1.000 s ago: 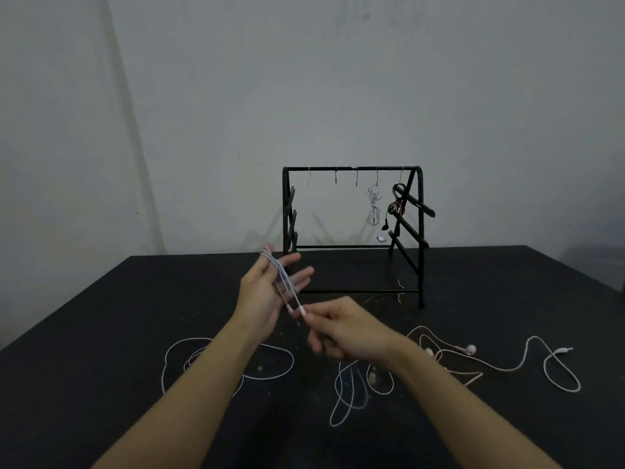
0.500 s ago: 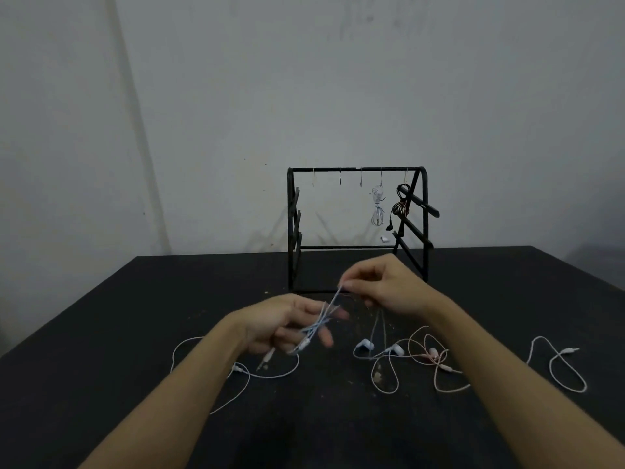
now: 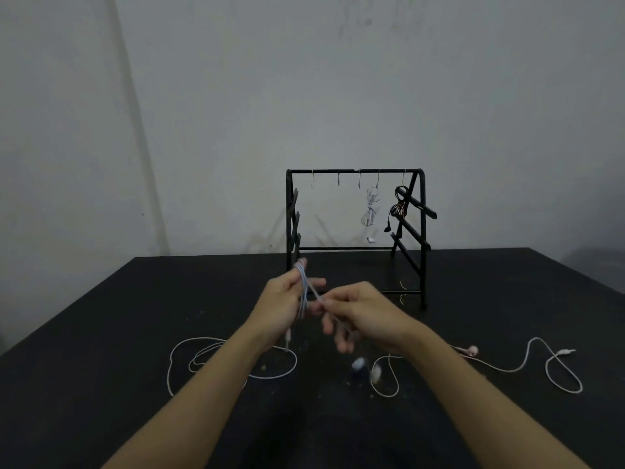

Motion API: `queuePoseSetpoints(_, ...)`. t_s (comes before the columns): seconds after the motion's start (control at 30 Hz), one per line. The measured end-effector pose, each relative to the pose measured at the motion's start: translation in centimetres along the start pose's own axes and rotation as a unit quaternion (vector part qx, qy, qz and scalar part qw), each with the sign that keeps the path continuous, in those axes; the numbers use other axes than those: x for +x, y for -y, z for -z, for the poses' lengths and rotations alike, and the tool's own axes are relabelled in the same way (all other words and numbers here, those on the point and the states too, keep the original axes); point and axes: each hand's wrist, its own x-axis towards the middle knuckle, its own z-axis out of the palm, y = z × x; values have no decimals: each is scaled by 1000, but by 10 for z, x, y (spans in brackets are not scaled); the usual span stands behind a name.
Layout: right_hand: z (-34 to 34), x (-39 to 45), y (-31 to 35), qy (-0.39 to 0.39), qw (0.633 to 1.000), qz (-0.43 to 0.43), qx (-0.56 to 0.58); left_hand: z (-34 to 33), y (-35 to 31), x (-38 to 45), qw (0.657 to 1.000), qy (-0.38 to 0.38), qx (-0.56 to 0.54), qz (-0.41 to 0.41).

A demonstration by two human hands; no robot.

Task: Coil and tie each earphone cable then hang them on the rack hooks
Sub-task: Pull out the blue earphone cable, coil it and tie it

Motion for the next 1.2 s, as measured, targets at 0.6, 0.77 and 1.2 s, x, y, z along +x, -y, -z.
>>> queuePoseSetpoints(0.6,40,-12,26,-36,951,111,-286,25,-19,-5,977,152,-48,143)
queuePoseSetpoints(0.77,39,-7,28,-71,930,169,-319,19,-24,-7,918,351,-28,185)
queuePoseSetpoints(1.2,9,-1,-5,-61,980,75,174,7,-8,-13,949,255,-171,74)
